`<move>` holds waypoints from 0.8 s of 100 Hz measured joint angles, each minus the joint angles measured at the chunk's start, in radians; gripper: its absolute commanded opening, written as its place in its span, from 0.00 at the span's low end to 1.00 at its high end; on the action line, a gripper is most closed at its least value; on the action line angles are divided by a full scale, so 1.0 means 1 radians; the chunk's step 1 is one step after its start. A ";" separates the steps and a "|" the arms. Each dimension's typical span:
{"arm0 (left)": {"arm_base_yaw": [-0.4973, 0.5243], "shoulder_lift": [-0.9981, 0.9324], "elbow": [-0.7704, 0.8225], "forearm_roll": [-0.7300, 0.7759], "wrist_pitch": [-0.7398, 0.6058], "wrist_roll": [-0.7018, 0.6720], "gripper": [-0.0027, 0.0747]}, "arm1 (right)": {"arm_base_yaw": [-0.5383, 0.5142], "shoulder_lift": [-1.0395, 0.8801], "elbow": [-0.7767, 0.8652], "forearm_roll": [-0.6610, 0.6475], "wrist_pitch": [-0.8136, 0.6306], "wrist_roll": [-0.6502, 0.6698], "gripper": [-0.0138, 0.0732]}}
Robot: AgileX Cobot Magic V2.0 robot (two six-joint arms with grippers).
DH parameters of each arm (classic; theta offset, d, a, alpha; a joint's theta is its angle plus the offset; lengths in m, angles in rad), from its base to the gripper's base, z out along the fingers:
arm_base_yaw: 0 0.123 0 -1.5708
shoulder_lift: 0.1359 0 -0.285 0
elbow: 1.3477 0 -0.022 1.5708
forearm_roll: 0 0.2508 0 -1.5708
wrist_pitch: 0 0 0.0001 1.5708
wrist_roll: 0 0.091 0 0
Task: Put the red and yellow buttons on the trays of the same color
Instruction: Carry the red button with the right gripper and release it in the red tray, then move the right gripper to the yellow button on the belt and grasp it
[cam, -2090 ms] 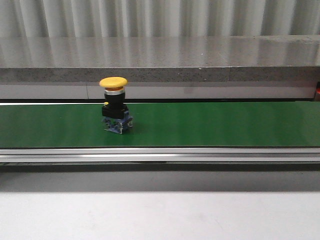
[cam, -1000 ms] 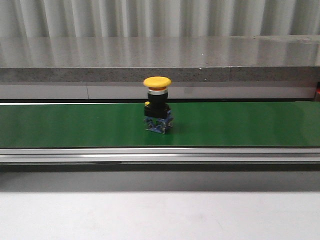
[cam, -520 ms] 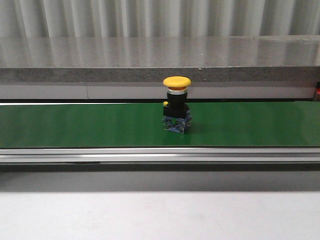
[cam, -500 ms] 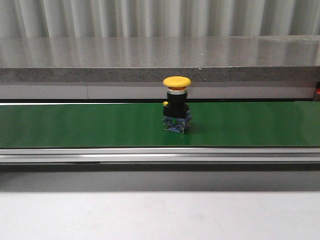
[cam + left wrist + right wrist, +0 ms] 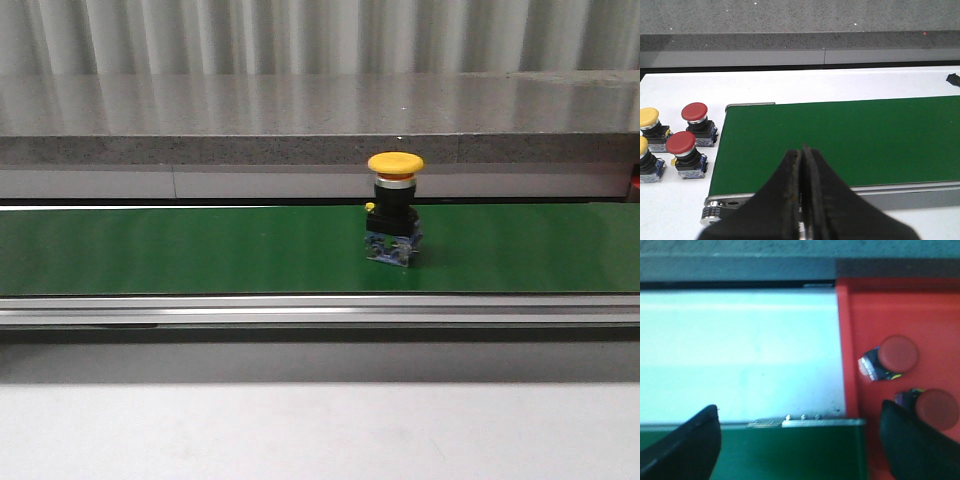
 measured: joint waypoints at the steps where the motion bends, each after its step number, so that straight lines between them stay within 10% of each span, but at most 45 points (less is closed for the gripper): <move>1: 0.000 0.000 0.000 0.000 0.000 0.000 0.01 | 0.004 -0.013 0.013 0.000 0.000 -0.003 0.89; 80: 0.000 0.000 0.000 0.000 0.000 0.000 0.01 | 0.291 -0.200 0.161 0.075 0.376 -0.180 0.89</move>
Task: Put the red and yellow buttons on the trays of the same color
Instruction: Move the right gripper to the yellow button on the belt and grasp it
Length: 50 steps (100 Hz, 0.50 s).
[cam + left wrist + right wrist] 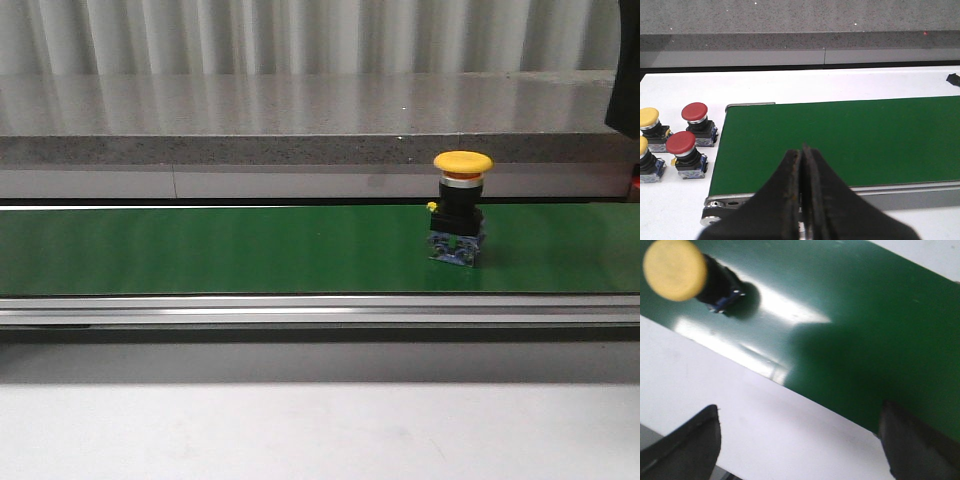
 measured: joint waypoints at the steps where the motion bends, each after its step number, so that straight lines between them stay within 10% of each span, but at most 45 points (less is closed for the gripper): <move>1: 0.000 0.000 0.000 0.000 0.000 0.000 0.01 | 0.000 0.000 0.000 0.004 0.000 -0.003 0.89; 50: 0.000 0.000 0.000 0.000 0.000 0.000 0.01 | 0.008 0.135 0.000 0.121 -0.057 -0.081 0.89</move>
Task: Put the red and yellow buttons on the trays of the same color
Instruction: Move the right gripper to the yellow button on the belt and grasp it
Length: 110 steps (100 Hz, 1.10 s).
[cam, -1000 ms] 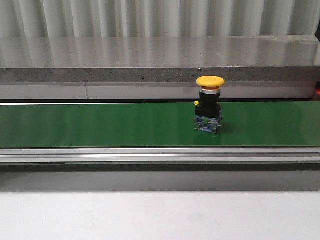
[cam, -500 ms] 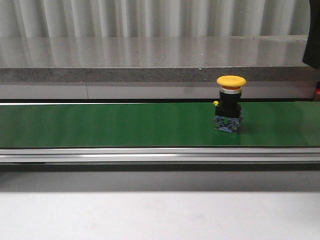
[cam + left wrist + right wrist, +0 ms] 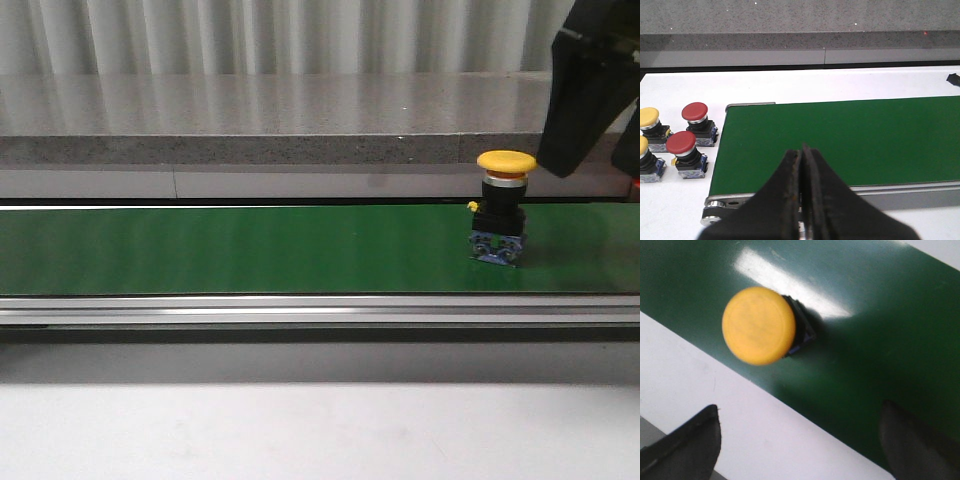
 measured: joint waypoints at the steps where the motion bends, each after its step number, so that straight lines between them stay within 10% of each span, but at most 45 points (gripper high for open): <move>1: 0.000 0.000 0.000 0.000 0.000 0.000 0.01 | 0.000 0.003 0.000 0.003 -0.003 -0.002 0.89; 40: 0.000 0.000 0.000 0.000 0.000 0.000 0.01 | 0.000 0.091 0.000 0.028 -0.171 -0.020 0.88; 73: 0.000 0.000 0.000 0.000 0.000 0.000 0.01 | 0.000 0.112 0.000 0.030 -0.168 -0.022 0.25; 110: 0.000 0.000 0.000 0.000 0.000 0.000 0.01 | -0.050 -0.002 0.000 -0.084 -0.119 0.104 0.24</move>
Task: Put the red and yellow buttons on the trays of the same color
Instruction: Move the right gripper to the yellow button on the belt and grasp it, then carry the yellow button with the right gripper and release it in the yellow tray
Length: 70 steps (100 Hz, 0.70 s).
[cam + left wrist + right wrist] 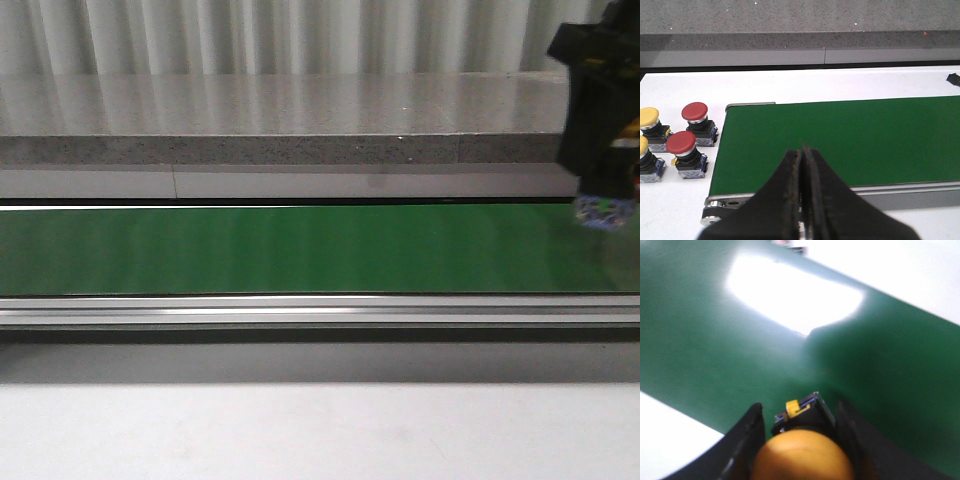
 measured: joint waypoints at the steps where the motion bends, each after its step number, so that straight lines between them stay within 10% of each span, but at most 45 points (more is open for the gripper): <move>1: 0.000 0.000 0.000 0.000 0.000 0.000 0.01 | -0.004 -0.009 0.000 -0.015 0.003 0.015 0.24; 70: 0.000 0.000 0.000 0.000 0.000 0.000 0.01 | -0.664 -0.064 0.000 -0.242 -0.180 0.437 0.24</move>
